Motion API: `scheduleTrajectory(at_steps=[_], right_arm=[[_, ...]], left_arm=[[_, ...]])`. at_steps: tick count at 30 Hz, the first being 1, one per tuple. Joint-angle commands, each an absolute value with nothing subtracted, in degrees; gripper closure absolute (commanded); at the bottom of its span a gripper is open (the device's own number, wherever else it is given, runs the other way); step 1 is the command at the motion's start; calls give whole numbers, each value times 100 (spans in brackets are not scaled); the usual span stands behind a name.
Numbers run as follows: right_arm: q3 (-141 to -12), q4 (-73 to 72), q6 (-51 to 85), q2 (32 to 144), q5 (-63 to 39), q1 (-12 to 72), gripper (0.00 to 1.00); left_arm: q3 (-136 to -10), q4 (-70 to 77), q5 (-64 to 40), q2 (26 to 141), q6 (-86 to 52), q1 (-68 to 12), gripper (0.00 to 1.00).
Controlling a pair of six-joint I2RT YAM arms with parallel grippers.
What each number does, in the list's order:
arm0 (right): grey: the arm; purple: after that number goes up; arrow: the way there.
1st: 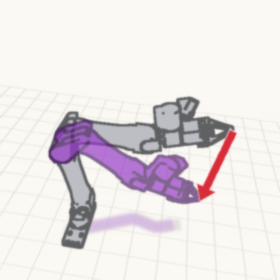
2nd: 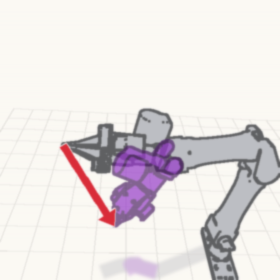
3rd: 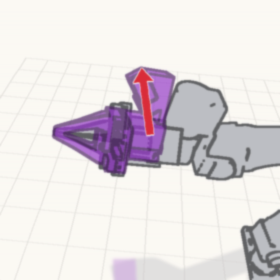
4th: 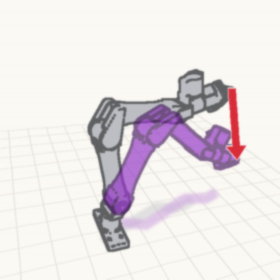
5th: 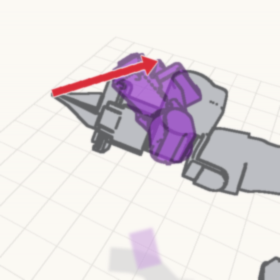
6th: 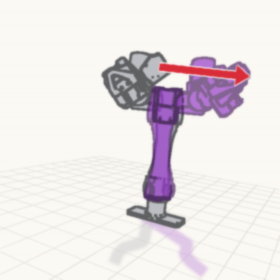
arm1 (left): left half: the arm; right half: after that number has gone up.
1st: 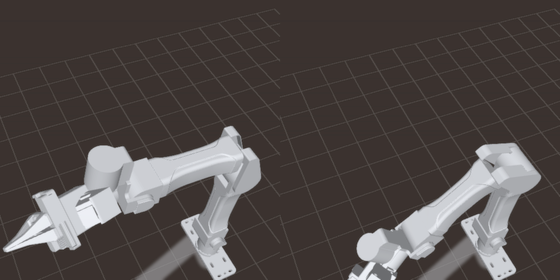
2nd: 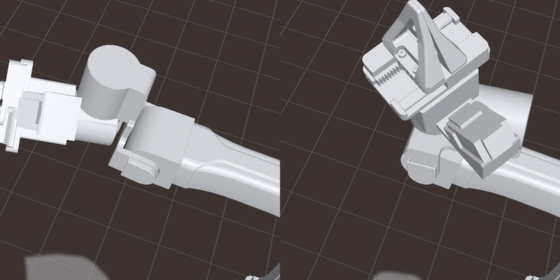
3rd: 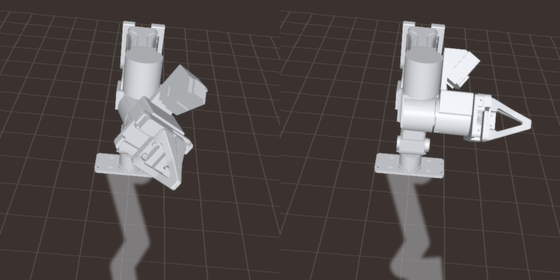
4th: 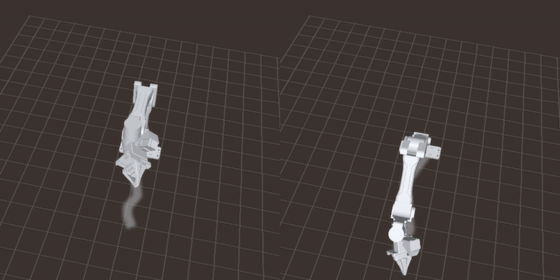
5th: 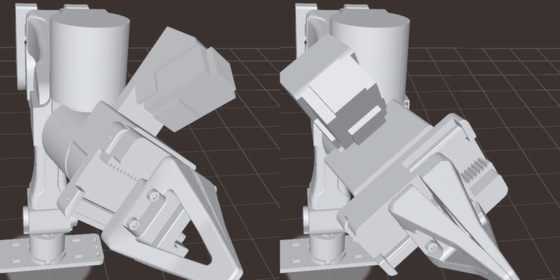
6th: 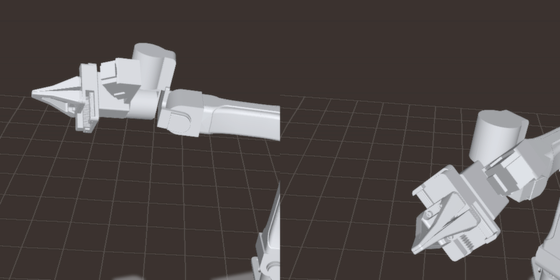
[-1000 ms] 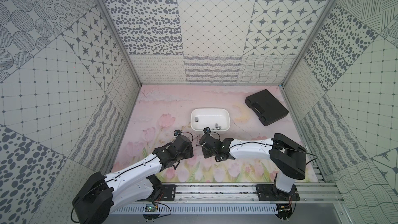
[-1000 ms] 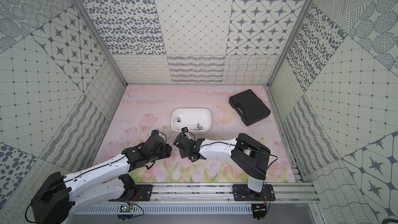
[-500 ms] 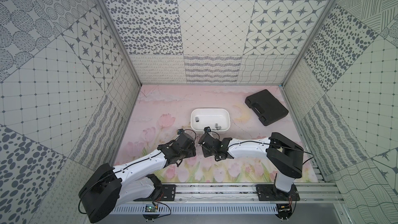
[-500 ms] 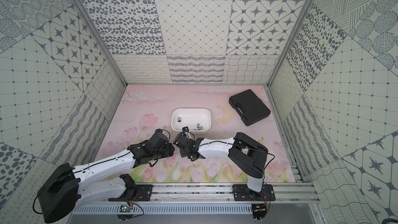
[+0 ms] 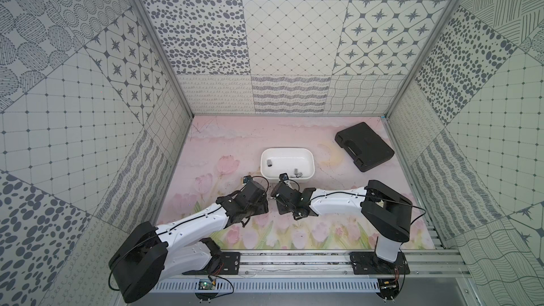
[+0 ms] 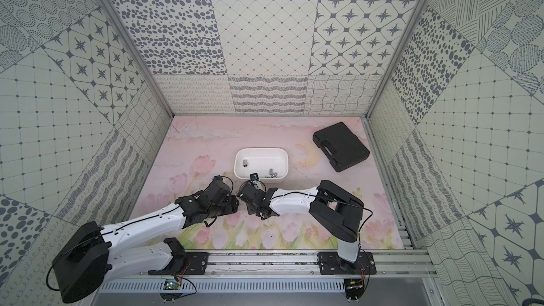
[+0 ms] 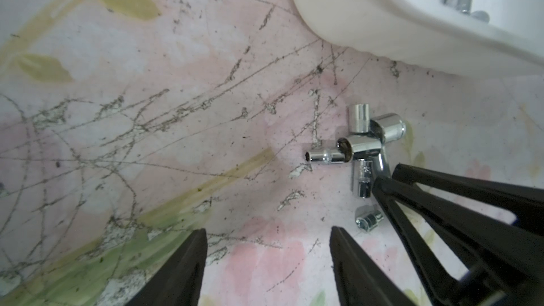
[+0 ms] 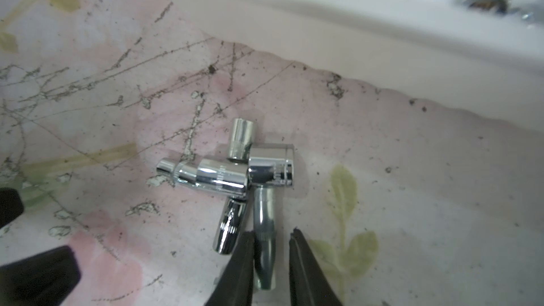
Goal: Put the socket on the desktop into the storage box
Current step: Pick up the socket head from the center of the board.
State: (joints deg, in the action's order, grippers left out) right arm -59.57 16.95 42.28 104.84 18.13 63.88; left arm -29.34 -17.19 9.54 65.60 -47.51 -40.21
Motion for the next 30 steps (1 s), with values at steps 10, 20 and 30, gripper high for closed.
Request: scheduleTrajectory(at_steps=[10, 20, 30], right_arm=[[-6102, 1806, 4274, 10671, 2048, 6353, 77], [-6092, 1801, 4214, 10794, 1960, 6347, 76], [-5917, 1865, 4249, 10430, 1894, 6360, 87]], left_arm=[[-3015, -1819, 976, 6574, -4722, -4019, 29], [-3037, -1861, 993, 6576, -4717, -4014, 29], [-3042, -1896, 1011, 6512, -4712, -4009, 29]])
